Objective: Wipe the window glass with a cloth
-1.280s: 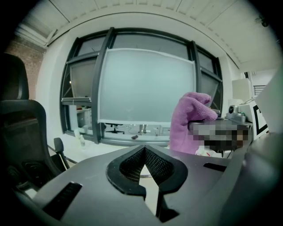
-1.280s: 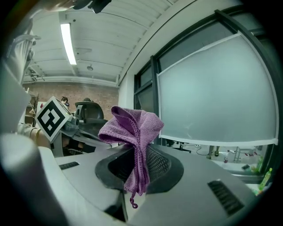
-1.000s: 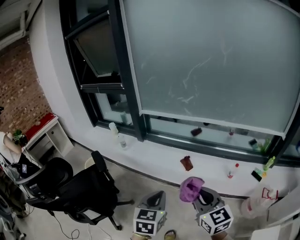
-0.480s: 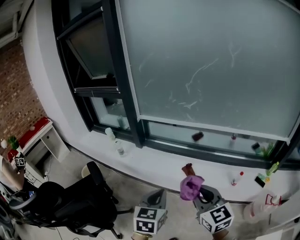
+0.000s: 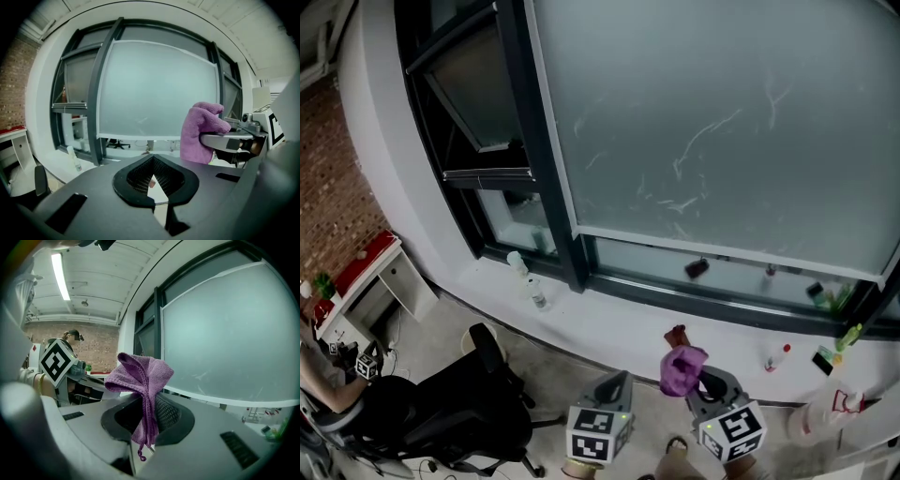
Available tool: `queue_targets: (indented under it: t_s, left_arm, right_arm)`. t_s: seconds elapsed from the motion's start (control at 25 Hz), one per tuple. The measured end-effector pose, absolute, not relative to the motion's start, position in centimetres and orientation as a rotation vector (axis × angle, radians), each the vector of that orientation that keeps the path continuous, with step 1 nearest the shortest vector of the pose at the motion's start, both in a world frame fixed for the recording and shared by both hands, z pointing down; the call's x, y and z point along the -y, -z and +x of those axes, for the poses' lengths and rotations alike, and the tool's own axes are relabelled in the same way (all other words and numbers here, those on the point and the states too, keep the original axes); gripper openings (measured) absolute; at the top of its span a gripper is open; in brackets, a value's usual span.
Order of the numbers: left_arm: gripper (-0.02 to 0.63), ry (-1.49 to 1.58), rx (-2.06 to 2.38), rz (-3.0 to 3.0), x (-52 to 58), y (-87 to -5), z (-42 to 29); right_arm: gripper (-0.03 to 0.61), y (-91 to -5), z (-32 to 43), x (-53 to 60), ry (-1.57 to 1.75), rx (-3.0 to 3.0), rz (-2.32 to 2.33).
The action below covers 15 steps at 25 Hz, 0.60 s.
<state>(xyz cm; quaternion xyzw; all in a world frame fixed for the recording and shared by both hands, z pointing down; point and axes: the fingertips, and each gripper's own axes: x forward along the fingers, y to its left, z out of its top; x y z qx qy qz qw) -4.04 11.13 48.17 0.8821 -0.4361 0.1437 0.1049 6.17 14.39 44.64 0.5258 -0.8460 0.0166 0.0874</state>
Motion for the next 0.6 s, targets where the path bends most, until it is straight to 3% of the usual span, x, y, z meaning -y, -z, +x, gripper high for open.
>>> queue_targets:
  t_s: [0.6]
  left_arm:
    - [0.005, -0.385, 1.383, 2.57, 2.7, -46.4, 0.1]
  right_arm:
    - [0.052, -41.7, 11.5, 0.7, 0.057, 2.56, 1.537]
